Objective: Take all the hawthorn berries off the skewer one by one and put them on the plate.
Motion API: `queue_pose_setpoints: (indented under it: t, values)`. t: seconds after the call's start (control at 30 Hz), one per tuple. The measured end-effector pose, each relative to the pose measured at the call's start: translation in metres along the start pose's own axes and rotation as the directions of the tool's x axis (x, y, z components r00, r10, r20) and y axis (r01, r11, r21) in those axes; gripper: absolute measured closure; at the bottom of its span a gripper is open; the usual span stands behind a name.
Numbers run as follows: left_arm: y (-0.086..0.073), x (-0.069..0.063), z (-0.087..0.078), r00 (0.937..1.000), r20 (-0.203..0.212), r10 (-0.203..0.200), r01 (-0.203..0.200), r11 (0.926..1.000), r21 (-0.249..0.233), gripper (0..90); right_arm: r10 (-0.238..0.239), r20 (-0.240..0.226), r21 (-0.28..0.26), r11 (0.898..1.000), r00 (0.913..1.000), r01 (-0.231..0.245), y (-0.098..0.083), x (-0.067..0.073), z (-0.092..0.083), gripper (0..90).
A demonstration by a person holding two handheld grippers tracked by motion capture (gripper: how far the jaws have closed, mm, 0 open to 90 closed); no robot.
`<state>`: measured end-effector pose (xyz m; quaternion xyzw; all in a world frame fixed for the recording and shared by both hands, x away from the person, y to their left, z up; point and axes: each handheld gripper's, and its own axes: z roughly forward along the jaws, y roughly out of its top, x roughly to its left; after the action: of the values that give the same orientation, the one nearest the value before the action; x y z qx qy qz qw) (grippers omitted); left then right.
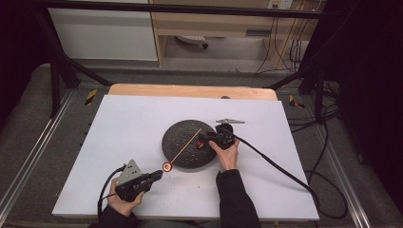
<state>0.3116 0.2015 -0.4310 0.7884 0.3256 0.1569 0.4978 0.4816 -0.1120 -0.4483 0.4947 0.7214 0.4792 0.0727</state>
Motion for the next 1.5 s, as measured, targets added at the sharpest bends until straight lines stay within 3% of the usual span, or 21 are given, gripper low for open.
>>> queue_pose_setpoints:
  t: [0.2,0.4,0.57,0.73,1.03,1.33,1.5]
  values:
    - [0.000,0.000,0.000,1.0000,-0.004,-0.001,0.001,1.0000,0.000,88.3,-0.049,-0.022,-0.016,0.999,0.9986,0.049,0.006,0.010,-0.020,42.7]
    - [-0.001,0.001,0.001,1.0000,-0.007,-0.001,0.001,1.0000,0.006,88.2,-0.071,-0.077,-0.017,0.997,0.9945,0.070,0.005,0.024,-0.042,21.5]
    - [0.000,0.001,0.001,0.9999,-0.013,-0.001,0.002,1.0000,0.005,88.3,-0.082,-0.133,-0.006,0.997,0.9877,0.082,-0.004,0.037,-0.053,9.7]
    - [0.000,0.001,0.002,0.9999,-0.015,-0.002,0.002,1.0000,0.007,88.2,-0.088,-0.185,0.002,0.996,0.9788,0.090,-0.017,0.050,-0.058,5.4]
    - [0.000,0.001,0.003,0.9999,-0.012,-0.002,0.002,1.0000,0.010,88.3,-0.093,-0.223,-0.016,0.996,0.9704,0.092,-0.035,0.066,-0.058,4.5]
    - [0.001,-0.001,0.005,0.9999,-0.013,-0.001,0.001,1.0000,0.007,88.3,-0.053,-0.277,-0.064,0.997,0.9593,0.037,-0.047,0.076,-0.053,6.8]
    - [0.003,-0.003,0.010,1.0000,-0.009,0.002,-0.002,1.0000,0.009,88.2,-0.060,-0.294,-0.057,0.997,0.9540,0.045,-0.052,0.081,-0.051,9.2]
